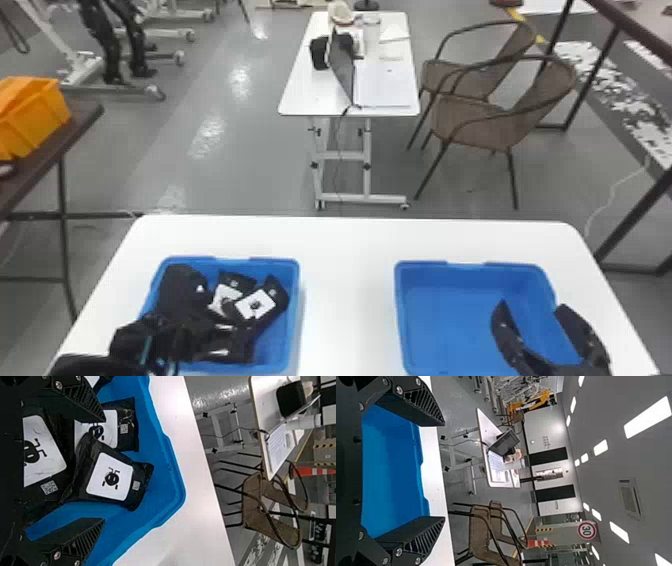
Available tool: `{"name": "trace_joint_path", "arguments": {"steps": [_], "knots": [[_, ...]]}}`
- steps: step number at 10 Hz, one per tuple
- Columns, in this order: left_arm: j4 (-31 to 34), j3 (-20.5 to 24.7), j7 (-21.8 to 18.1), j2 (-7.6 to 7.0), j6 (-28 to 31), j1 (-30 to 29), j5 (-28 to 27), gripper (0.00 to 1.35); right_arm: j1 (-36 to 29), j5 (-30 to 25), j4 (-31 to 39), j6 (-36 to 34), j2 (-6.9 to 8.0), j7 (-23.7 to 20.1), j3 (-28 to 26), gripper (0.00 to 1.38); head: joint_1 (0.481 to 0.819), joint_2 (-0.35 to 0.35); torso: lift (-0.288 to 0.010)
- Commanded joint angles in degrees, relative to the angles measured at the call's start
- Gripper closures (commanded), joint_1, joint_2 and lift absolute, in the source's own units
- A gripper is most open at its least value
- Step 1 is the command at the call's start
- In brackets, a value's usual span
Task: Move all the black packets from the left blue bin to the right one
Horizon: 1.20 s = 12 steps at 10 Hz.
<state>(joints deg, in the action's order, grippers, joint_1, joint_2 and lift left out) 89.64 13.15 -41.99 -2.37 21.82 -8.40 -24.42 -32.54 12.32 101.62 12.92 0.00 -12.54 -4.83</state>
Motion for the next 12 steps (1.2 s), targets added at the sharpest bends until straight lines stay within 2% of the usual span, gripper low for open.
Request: {"name": "trace_joint_path", "arguments": {"steps": [1,4,6,7,8,9,10,12], "knots": [[-4.91,-1.55,-0.11,-0.79,-1.07,2.77,-2.74,0.14,0.11,0.16,-0.19,0.0,0.05,-0.03,0.0,0.18,0.695,0.045,0.0],[-15.46,-6.21,-0.38,-2.9,-3.18,9.45,-5.37,0.13,0.29,0.77,-0.81,0.0,0.05,-0.38,-0.09,0.18,0.695,0.032,0.0],[-20.38,-8.14,-0.38,-3.08,-4.41,12.79,-6.52,0.15,0.46,1.12,-0.98,0.0,0.05,-0.73,-0.09,0.18,0.695,0.011,0.0],[-21.35,-8.32,-0.47,-3.08,-5.12,13.41,-6.52,0.26,0.64,1.21,-1.16,0.0,0.05,-0.82,-0.09,0.18,0.695,0.001,0.0],[-21.35,-8.32,-0.73,-3.08,-5.82,13.41,-6.52,0.72,0.64,1.3,-1.33,0.0,0.05,-0.91,-0.09,0.18,0.695,-0.002,0.0],[-21.26,-8.58,-0.99,-3.25,-6.0,13.5,-7.04,0.9,0.55,1.74,-1.51,0.09,0.05,-0.99,-0.09,0.18,0.695,-0.007,0.0],[-21.26,-8.58,-2.14,-3.25,-5.38,13.94,-8.45,0.9,0.55,1.92,-1.6,0.09,0.05,-1.08,-0.09,0.18,0.695,-0.01,0.0],[-21.08,-8.76,-5.04,-3.08,-4.85,14.37,-12.23,1.08,0.81,2.09,-1.68,0.09,0.05,-1.26,-0.18,0.18,0.695,-0.012,0.0]]}}
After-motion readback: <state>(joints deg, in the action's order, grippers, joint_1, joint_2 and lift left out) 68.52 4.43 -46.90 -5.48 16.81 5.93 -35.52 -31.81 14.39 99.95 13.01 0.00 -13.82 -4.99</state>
